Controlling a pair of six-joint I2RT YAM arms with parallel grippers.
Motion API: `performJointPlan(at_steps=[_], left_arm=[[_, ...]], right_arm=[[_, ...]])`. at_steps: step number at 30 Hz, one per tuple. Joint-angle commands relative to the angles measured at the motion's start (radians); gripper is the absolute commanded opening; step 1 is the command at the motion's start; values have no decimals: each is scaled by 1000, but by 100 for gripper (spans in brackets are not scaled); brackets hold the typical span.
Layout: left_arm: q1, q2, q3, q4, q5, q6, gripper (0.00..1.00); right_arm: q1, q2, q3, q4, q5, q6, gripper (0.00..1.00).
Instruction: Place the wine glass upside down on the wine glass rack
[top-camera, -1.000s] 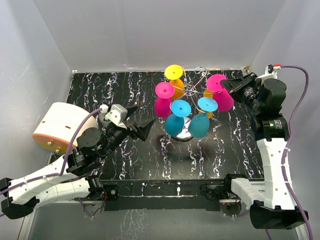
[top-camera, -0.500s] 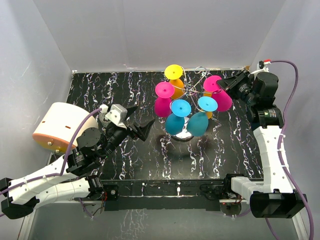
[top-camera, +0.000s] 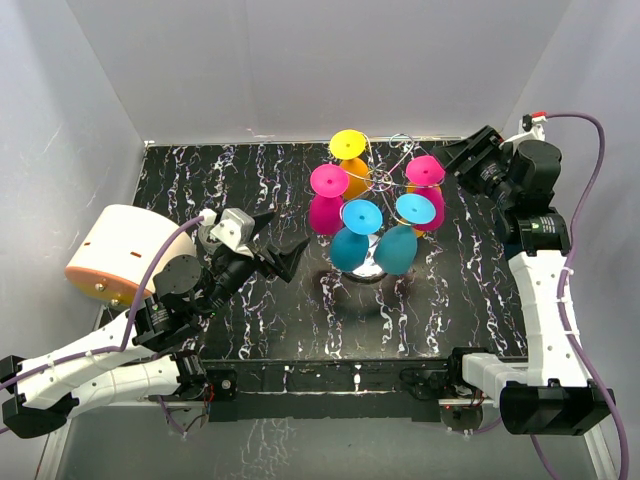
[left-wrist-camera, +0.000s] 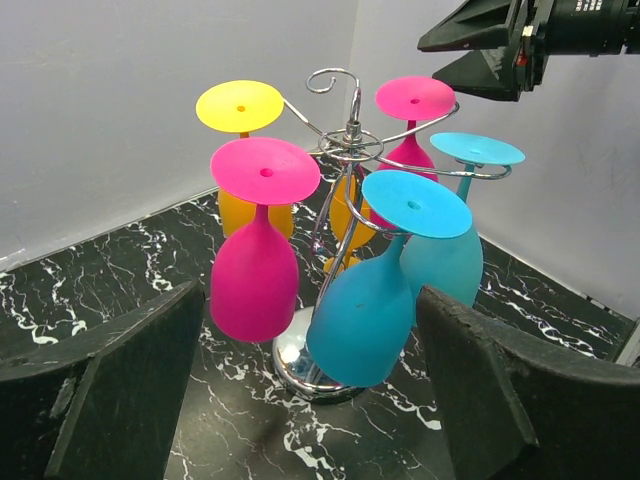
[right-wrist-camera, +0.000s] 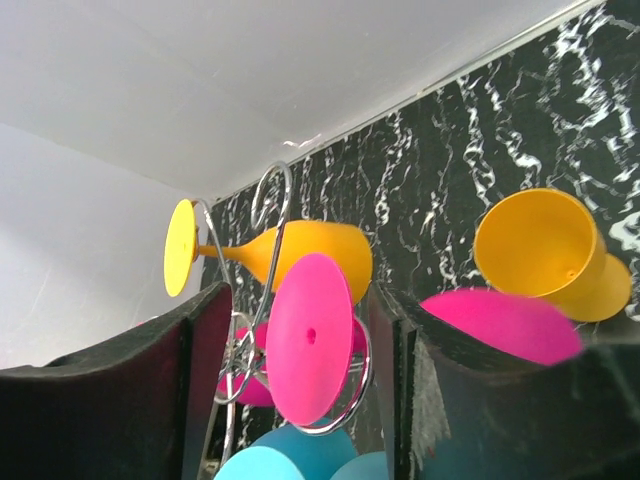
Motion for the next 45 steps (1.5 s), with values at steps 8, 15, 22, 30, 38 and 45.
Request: performJointPlan(at_steps=[8, 15, 22, 30, 38, 45], left_arm=[[-4, -16, 43, -17, -17, -7, 85], [-4, -22, 46, -154, -58, -38, 85], [-4, -78, -4, -224, -93, -93, 85], [-4, -94, -9, -238, -107, -87, 86], [-4, -104, -16, -235, -103, -86, 87], [-4, -122, -17, -227, -103, -90, 87]], right_arm=[[-1, -20, 45, 14, 182, -138, 63], [-1, 9, 29, -43, 468, -220, 62], [-2, 69, -51, -46, 451, -238, 62], [-3, 219, -64, -28, 389, -336, 55], [-1, 344, -54, -66, 370, -332, 41], [-1, 401, -66, -35, 386, -341, 32]])
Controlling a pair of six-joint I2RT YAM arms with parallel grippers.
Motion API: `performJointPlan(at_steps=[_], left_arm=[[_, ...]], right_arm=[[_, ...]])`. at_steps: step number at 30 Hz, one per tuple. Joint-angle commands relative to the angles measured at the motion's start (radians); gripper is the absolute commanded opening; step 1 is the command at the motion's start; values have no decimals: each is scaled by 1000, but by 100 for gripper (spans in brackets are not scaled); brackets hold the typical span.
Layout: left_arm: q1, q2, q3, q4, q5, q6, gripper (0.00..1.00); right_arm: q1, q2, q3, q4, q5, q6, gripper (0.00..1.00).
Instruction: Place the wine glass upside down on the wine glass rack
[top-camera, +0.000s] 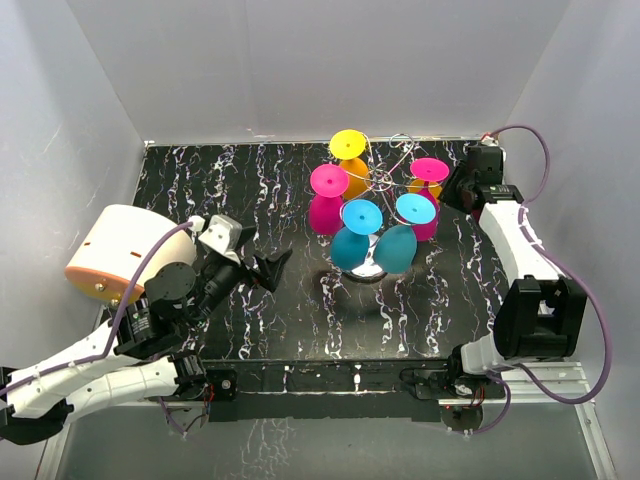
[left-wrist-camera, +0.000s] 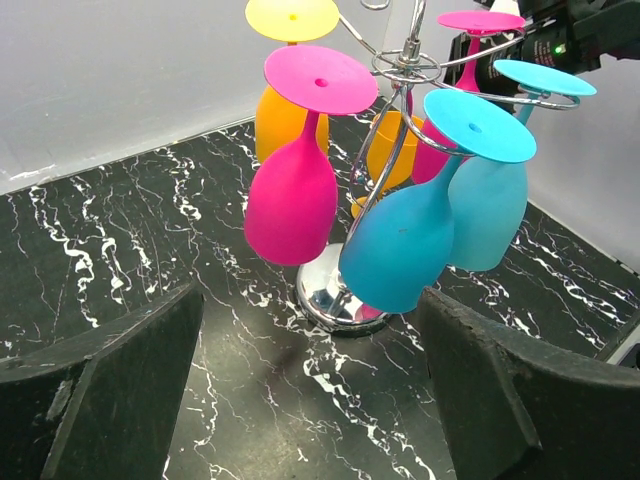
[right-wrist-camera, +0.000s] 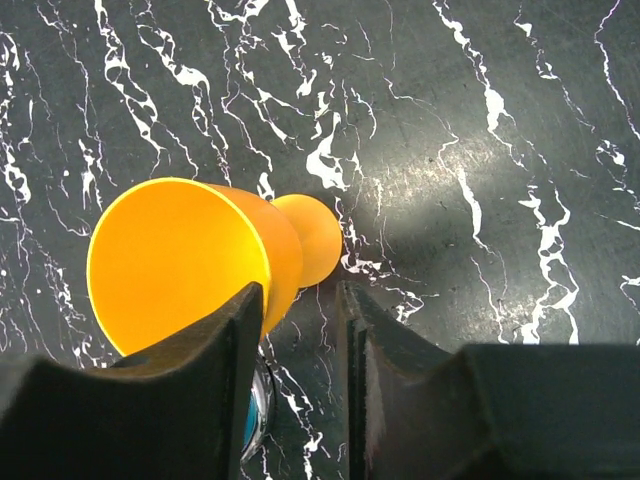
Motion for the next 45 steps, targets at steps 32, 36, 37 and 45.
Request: performJointPlan(at_steps=[32, 36, 37, 45], left_arm=[[-5, -24, 6, 51, 5, 55, 99], [-4, -10, 4, 77, 109, 87, 99], [-4, -7, 3, 87, 127, 91, 99], [-4, 48, 60, 119, 162, 83, 99]], right_arm=[[13, -495, -58, 32, 351, 74, 0], [13, -609, -50, 55, 350, 90, 0], [13, -628, -39, 64, 338, 89, 0], [14, -655, 154, 113, 71, 69, 0]])
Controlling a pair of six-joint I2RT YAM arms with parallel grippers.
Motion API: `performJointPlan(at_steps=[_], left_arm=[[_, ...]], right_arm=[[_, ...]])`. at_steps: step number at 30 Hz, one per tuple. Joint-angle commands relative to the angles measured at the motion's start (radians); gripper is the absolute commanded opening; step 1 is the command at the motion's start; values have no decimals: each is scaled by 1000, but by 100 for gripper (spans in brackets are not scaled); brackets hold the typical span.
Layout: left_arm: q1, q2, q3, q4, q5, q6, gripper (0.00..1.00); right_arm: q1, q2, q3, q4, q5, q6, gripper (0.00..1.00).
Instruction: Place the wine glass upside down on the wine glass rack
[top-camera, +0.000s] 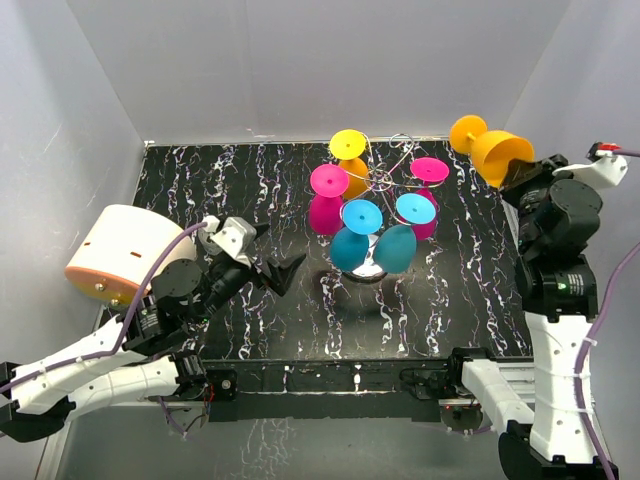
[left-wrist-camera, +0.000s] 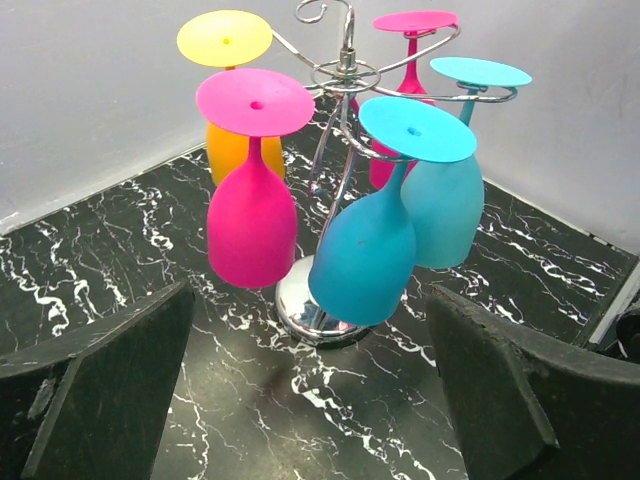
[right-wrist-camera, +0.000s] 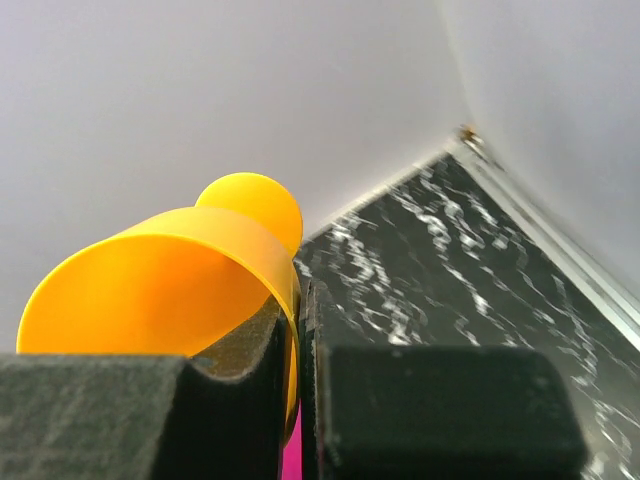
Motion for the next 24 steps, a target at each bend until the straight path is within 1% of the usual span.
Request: performJointPlan(at_steps=[1, 6, 9, 11, 13, 16, 18, 21, 23, 24], left_arm=[[-4, 20, 73, 51, 57, 5, 99], [-4, 40, 114, 129, 101, -29, 99], [-4, 47, 114, 230, 105, -61, 99], [-4, 52, 109, 304, 150, -75, 99], [-4, 76, 118, 359, 222, -78, 99], [-4, 140, 167, 389, 341, -76, 99], [-4, 190, 219, 402, 376, -114, 98], [-4, 265, 258, 474, 373, -230, 99], [-4, 318, 271, 553, 375, -333, 98], [-4, 351, 277, 624, 408, -364, 98]], right_arm=[[1, -19, 103, 140, -228, -3, 0], [1, -85, 61, 298, -465, -3, 0], [0, -125, -2, 406, -594, 43, 0], [0, -137, -46, 477, -692, 94, 0], [0, -139, -77, 541, -753, 143, 0], [0, -134, -107, 607, -807, 193, 0], [0, -131, -132, 672, -852, 231, 0], [0, -141, -188, 780, -867, 297, 0], [0, -153, -217, 821, -849, 315, 0], [0, -160, -225, 829, -838, 316, 0]])
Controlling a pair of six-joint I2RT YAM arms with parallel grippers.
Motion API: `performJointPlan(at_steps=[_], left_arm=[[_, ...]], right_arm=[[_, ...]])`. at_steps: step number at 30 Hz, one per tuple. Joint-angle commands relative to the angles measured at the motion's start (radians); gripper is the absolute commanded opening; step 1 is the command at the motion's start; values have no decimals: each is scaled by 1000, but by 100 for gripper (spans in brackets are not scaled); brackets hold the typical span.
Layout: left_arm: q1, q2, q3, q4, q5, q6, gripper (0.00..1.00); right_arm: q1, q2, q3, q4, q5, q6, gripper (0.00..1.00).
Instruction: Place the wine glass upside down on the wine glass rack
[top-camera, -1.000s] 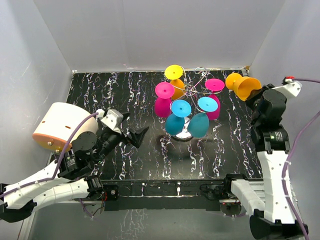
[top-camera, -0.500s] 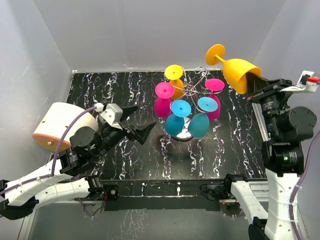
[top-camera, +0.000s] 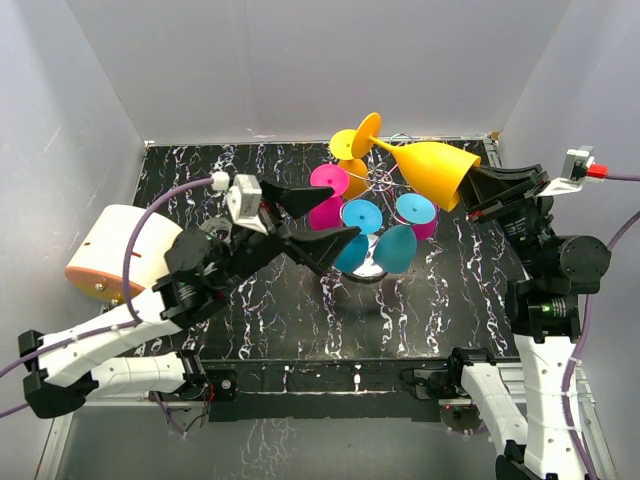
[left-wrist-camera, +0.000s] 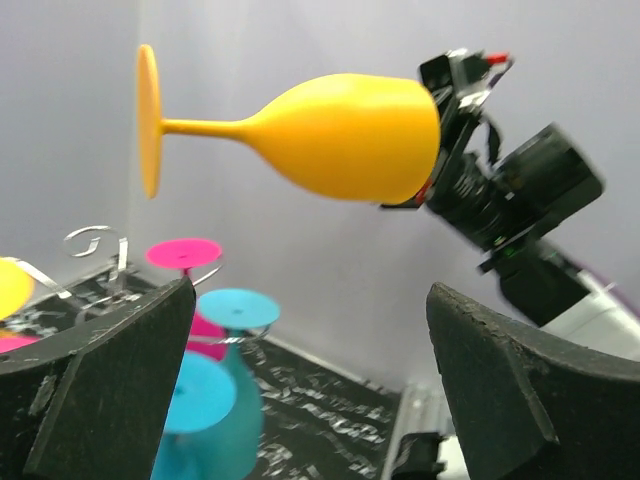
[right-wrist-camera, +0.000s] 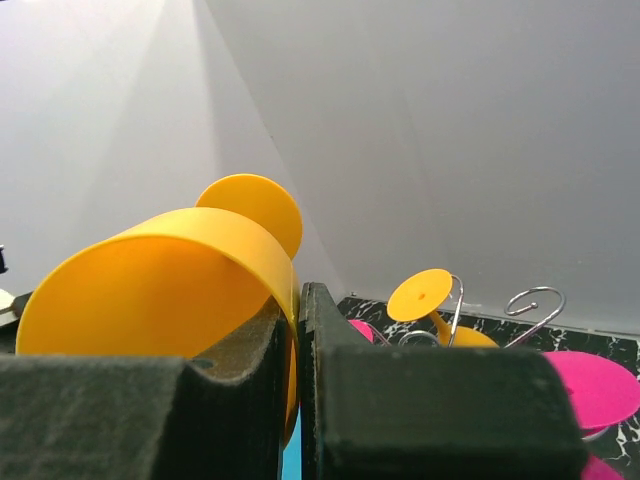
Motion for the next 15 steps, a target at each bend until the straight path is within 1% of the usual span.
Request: performJointPlan(at_steps=[1, 3, 6, 12, 15], left_arm=[[-4, 109, 57, 274, 129, -208, 98], [-4, 169, 81, 358, 198, -277, 97], [-5, 235, 113, 416, 175, -376, 96], [-5, 268, 119, 437, -58, -464, 95], [-4, 276, 104, 500, -117, -500, 94]], right_arm=[[0, -28, -33, 196, -18, 76, 0], [0, -34, -38, 205, -19, 80, 0], [0, -46, -46, 212, -26, 86, 0], [0, -81, -77, 244, -32, 98, 0], [0, -88, -88, 251, -42, 98, 0]])
